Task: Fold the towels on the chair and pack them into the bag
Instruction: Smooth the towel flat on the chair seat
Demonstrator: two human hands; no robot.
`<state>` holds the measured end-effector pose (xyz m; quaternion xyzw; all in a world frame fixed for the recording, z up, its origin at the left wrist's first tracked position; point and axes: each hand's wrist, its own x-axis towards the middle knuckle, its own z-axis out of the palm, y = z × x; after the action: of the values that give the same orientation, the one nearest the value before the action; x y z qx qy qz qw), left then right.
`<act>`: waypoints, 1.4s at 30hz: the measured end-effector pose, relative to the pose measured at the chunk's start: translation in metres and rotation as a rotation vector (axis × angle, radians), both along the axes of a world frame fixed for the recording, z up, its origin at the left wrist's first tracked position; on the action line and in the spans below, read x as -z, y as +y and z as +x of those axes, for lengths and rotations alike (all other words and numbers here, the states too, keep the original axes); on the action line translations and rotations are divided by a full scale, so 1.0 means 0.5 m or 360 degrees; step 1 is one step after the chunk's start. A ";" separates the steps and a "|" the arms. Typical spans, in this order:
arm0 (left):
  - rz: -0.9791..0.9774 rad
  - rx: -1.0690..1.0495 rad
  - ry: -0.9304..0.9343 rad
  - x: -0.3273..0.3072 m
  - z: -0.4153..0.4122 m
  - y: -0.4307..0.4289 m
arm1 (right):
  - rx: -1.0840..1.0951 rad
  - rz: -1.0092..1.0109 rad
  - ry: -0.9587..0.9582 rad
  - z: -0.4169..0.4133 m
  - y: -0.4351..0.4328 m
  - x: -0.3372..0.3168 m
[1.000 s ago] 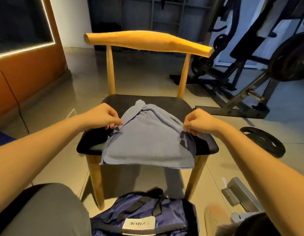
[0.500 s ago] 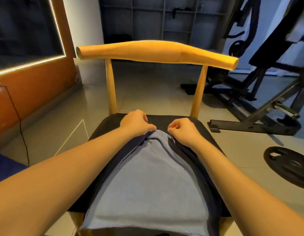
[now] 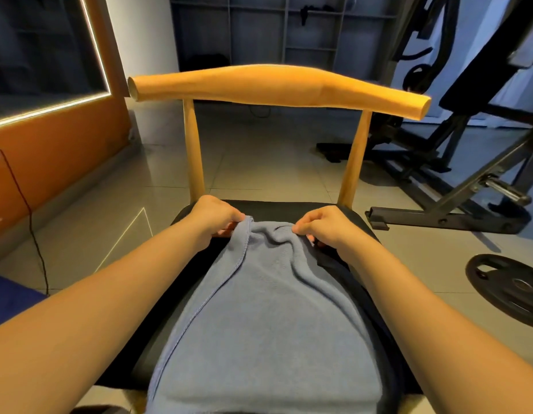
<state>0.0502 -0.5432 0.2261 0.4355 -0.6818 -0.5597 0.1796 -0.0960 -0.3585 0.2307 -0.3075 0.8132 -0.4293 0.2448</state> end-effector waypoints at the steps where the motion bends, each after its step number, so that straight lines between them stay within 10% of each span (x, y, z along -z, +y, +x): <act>1: 0.0112 -0.0040 0.0050 0.000 0.004 -0.003 | 0.0042 -0.0021 -0.0056 -0.003 0.008 0.001; 14: -0.0418 0.0207 -0.0315 -0.031 -0.012 0.012 | 0.0131 -0.0160 -0.0075 0.004 0.025 0.006; 27: 0.0180 0.0034 -0.0232 -0.055 0.036 -0.056 | 0.0132 -0.0169 0.0028 -0.001 0.032 0.008; 42: -0.0633 0.0340 -0.0723 -0.063 -0.034 -0.018 | -0.0100 -0.0213 0.0096 -0.005 0.064 0.004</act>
<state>0.0332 -0.5524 0.2575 0.4318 -0.8423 -0.3196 0.0446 -0.0983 -0.3265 0.2287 -0.3613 0.7796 -0.4653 0.2125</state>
